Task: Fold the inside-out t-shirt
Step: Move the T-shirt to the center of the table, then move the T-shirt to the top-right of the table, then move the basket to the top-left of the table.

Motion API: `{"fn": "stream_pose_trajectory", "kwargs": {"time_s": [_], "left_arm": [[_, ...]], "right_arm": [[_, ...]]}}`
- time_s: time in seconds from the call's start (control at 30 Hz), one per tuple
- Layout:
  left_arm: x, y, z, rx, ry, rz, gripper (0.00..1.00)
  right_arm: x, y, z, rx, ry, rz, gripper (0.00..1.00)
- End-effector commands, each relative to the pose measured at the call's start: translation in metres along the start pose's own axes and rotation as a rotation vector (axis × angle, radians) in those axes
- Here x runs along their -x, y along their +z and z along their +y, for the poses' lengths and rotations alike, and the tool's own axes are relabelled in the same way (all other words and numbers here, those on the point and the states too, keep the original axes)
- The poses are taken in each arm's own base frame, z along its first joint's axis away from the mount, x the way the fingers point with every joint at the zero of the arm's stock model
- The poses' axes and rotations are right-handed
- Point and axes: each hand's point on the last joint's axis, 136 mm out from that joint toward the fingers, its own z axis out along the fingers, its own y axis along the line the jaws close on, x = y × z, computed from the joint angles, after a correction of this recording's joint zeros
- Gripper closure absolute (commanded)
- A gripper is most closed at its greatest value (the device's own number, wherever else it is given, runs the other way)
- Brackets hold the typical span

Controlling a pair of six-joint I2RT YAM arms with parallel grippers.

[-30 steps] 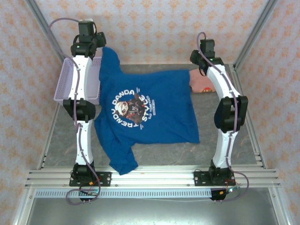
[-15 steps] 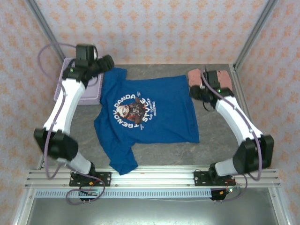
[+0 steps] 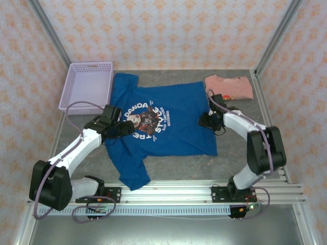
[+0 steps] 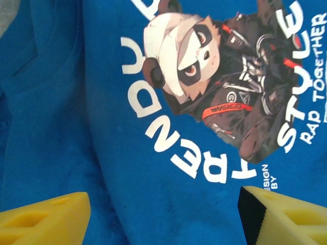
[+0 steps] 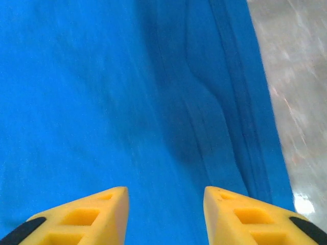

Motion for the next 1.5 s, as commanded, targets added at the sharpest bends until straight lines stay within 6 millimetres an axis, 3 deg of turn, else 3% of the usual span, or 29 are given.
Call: {"fn": "stream_pose_trajectory", "kwargs": {"time_s": [0.0,0.17,0.4,0.57,0.77,0.9,0.97,1.07,1.2,1.3,1.47], "left_arm": [[-0.001,0.016,0.001,0.005,0.017,0.012,0.22],[0.0,0.04,-0.003,0.008,0.034,0.058,0.22],[0.014,0.08,-0.015,0.016,0.036,0.102,0.22],[0.038,0.097,-0.022,0.053,0.053,0.099,0.22],[0.079,0.066,-0.039,0.037,0.093,-0.019,0.22],[0.115,0.042,-0.049,0.023,0.092,-0.168,0.21],[0.133,0.044,-0.049,0.035,0.077,-0.198,0.21],[0.158,0.063,-0.039,0.087,0.04,-0.194,0.21],[0.188,0.091,-0.019,0.171,0.014,-0.192,0.21],[0.21,0.098,-0.004,0.203,-0.012,-0.208,0.21],[0.231,0.107,0.021,0.255,-0.029,-0.19,0.21]], "right_arm": [[0.011,0.019,-0.002,-0.037,0.004,0.0,0.61],[0.024,0.041,-0.026,-0.121,0.045,0.042,0.66],[0.06,0.051,-0.054,-0.206,0.099,0.048,0.69],[0.076,0.042,-0.033,-0.108,0.086,0.038,0.66],[0.111,-0.013,-0.017,-0.069,0.017,-0.165,0.54],[0.14,-0.023,-0.001,-0.009,0.004,-0.271,0.48],[0.156,-0.019,0.011,0.049,0.012,-0.311,0.47],[0.178,-0.009,0.026,0.109,0.051,-0.339,0.47],[0.205,0.009,0.032,0.127,0.081,-0.376,0.47],[0.219,0.024,0.038,0.143,0.079,-0.372,0.48],[0.231,0.054,0.026,0.095,0.112,-0.339,0.49]]}}
